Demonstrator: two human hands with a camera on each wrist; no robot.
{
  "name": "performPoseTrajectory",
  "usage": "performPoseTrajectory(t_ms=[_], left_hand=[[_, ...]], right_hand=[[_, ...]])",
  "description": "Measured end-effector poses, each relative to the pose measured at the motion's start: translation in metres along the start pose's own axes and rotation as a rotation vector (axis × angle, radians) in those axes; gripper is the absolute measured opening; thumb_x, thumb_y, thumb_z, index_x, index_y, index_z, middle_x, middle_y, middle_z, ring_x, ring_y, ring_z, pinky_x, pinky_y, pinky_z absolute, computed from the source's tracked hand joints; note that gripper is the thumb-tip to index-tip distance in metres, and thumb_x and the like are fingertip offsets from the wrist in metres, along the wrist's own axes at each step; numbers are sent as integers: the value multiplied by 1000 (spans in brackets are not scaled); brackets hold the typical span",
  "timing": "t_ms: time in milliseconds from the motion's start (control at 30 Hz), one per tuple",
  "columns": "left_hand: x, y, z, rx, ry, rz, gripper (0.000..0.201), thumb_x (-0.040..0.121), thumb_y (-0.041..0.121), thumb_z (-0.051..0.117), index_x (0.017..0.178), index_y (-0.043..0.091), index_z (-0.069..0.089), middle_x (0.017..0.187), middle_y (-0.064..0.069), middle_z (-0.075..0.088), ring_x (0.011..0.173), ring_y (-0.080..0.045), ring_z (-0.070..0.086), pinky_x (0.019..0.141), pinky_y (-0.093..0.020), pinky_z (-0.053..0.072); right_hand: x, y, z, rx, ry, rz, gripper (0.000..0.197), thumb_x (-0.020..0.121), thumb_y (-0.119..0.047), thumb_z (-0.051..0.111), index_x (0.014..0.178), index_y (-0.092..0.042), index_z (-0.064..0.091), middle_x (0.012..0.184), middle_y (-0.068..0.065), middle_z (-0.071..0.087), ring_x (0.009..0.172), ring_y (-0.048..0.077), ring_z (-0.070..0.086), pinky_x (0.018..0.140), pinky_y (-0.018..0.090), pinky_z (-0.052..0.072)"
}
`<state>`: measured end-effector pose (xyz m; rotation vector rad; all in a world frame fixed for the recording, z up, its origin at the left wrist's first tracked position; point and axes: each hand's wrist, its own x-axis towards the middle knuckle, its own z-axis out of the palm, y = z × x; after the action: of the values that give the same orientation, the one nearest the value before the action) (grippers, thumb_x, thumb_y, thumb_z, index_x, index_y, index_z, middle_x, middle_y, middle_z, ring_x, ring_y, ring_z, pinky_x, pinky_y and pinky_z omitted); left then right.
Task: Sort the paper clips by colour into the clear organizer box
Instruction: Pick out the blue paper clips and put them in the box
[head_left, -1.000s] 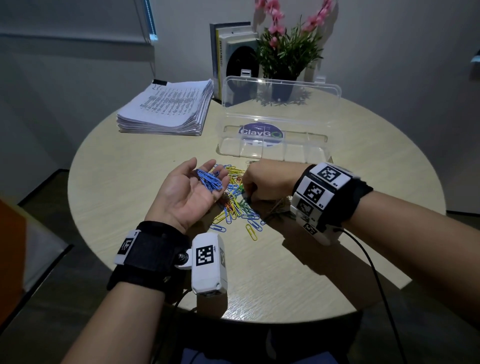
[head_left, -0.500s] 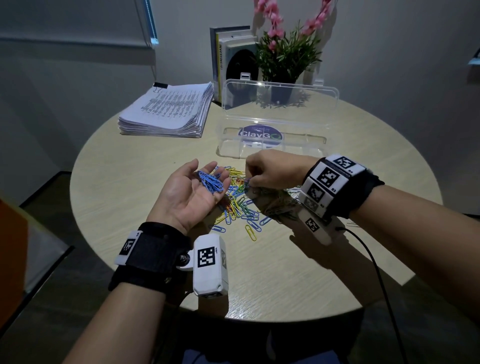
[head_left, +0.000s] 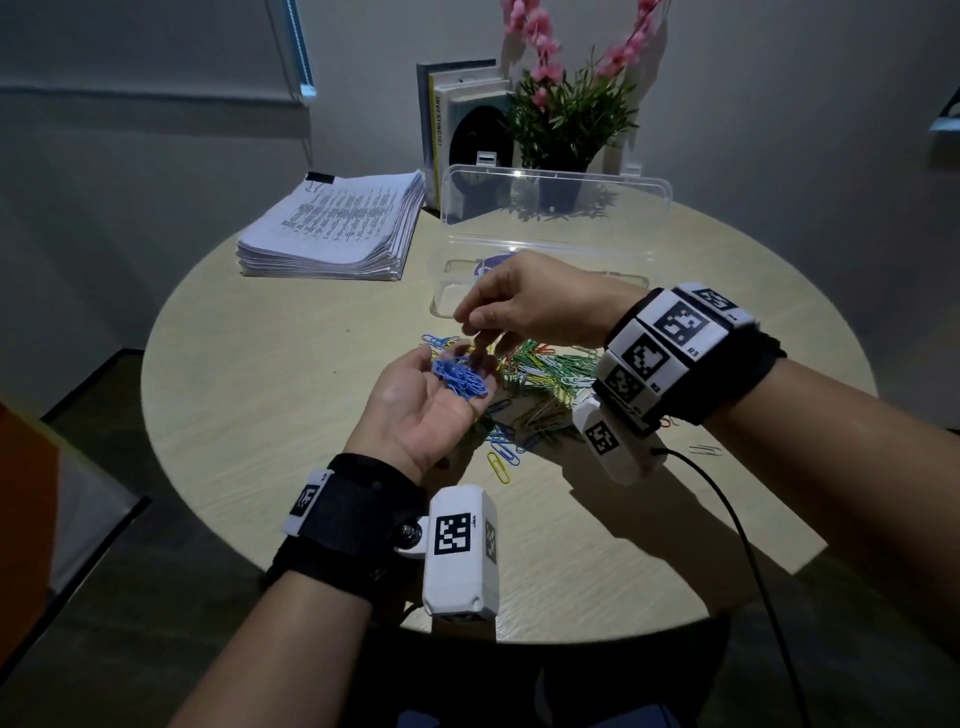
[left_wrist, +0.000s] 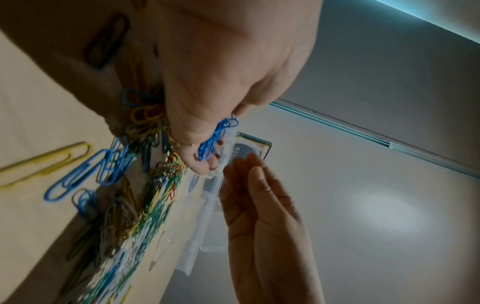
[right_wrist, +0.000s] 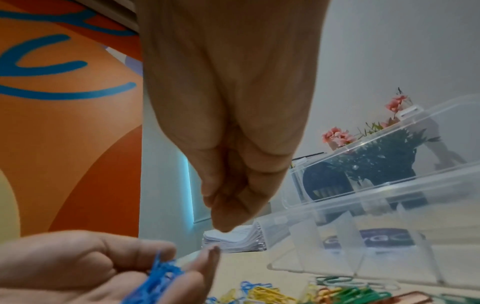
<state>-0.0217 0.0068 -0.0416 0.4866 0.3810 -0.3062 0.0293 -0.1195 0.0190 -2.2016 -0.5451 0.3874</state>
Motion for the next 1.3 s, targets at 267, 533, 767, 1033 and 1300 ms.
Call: performPoseTrajectory(t_ms=[267,533,767,1033,1300], left_hand=[[0,17,-13,7,74,82,41,104,26,23,96,1,56,89,-15,56,84,-24,55,76,-38,44],[-1,20,-15,13,61,81,41,103,26,25,98,1,56,91,-16,56,87,-25,56,73,-39,45],[-5,16,-15,29,47,69,43,103,28,25,95,0,56,91,-15,56,87,-24,55,74,-39,45],[-7,17,-15,41,36,70,44,102,30,26,98,-1,57,91,-16,56,87,-25,56,74,-39,46],[-9,16,-17,57,35,69,44,102,31,26,98,0,57,92,-16,57,87,-25,57,76,-38,46]], right_hand=[[-5,25,10,-602,-78,36,16,81,-17,72,96,-14,75,89,2,72,71,8,57,57,13,40],[-4,28,27,-779,-199,68,16,83,-17,68,99,-16,71,94,-2,68,79,12,54,68,21,38],[-9,26,25,-715,-166,88,16,79,-14,71,95,-11,72,89,3,69,76,14,57,58,20,45],[-10,22,34,-703,-162,136,21,77,-22,74,95,-12,74,87,3,70,78,15,60,70,28,49],[-13,24,38,-729,-208,181,22,77,-19,67,88,0,71,77,13,63,70,21,55,61,31,46]])
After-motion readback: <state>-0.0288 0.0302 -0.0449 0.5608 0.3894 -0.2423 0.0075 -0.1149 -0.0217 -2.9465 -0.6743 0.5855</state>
